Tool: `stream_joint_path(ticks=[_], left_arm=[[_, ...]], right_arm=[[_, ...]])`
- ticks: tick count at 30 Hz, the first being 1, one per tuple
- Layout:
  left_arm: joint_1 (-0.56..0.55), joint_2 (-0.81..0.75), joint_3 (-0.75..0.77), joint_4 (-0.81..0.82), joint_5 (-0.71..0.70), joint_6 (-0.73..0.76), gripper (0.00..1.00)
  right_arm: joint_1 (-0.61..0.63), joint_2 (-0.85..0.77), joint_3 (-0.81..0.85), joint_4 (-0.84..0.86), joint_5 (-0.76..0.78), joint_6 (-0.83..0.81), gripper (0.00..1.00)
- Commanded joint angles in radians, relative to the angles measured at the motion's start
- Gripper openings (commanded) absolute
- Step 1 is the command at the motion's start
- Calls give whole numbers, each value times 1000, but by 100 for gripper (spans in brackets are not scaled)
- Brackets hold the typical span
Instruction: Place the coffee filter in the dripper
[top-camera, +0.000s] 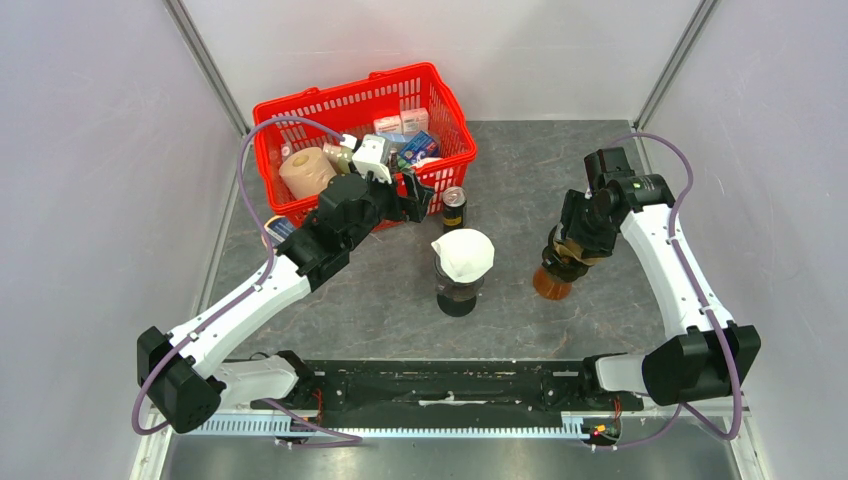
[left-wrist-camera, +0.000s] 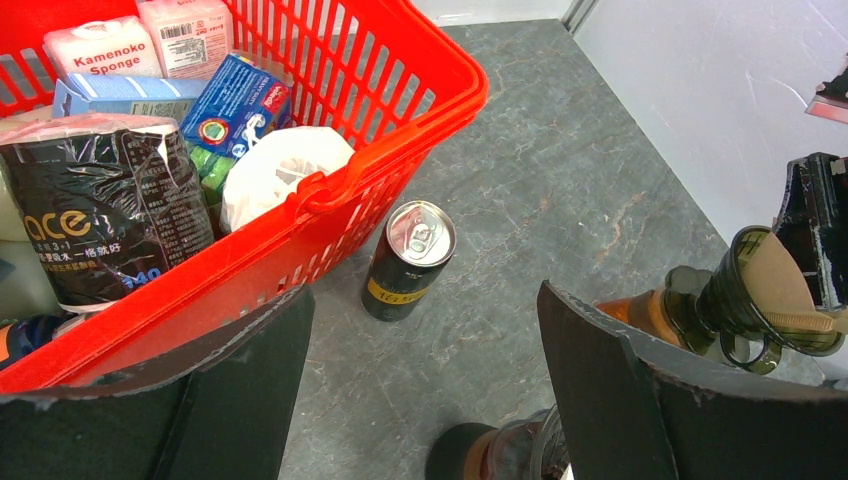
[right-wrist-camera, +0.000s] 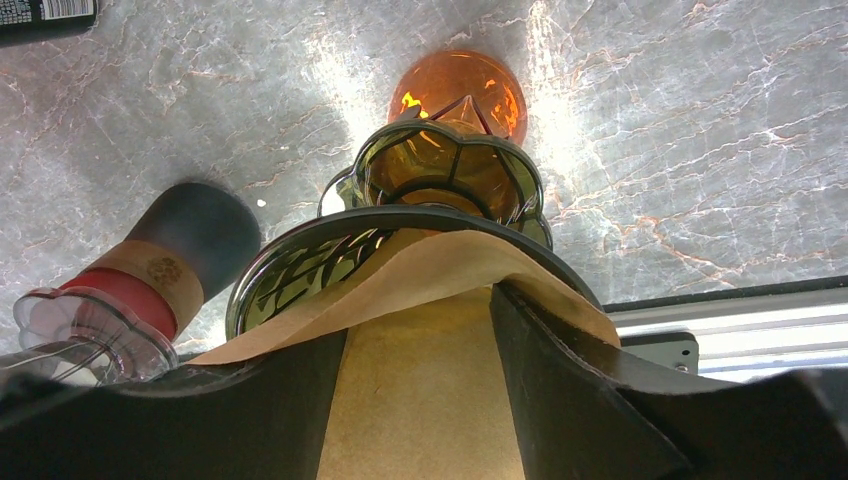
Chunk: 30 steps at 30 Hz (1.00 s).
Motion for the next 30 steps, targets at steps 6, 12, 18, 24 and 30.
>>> stream_joint_path(ticks=[6, 12, 18, 24, 30], left_arm=[[7, -9, 15, 32, -13, -1, 89], [7, -10, 15, 32, -12, -1, 89], [7, -9, 15, 31, -12, 0, 89], [7, -3, 17, 32, -11, 2, 89], [7, -3, 17, 32, -12, 3, 89]], right_arm=[[3, 9, -8, -17, 10, -9, 64], [3, 10, -5, -18, 15, -7, 57], [2, 20, -6, -14, 16, -5, 54], [3, 28, -9, -7, 15, -5, 50], [3, 39, -37, 13, 17, -4, 50]])
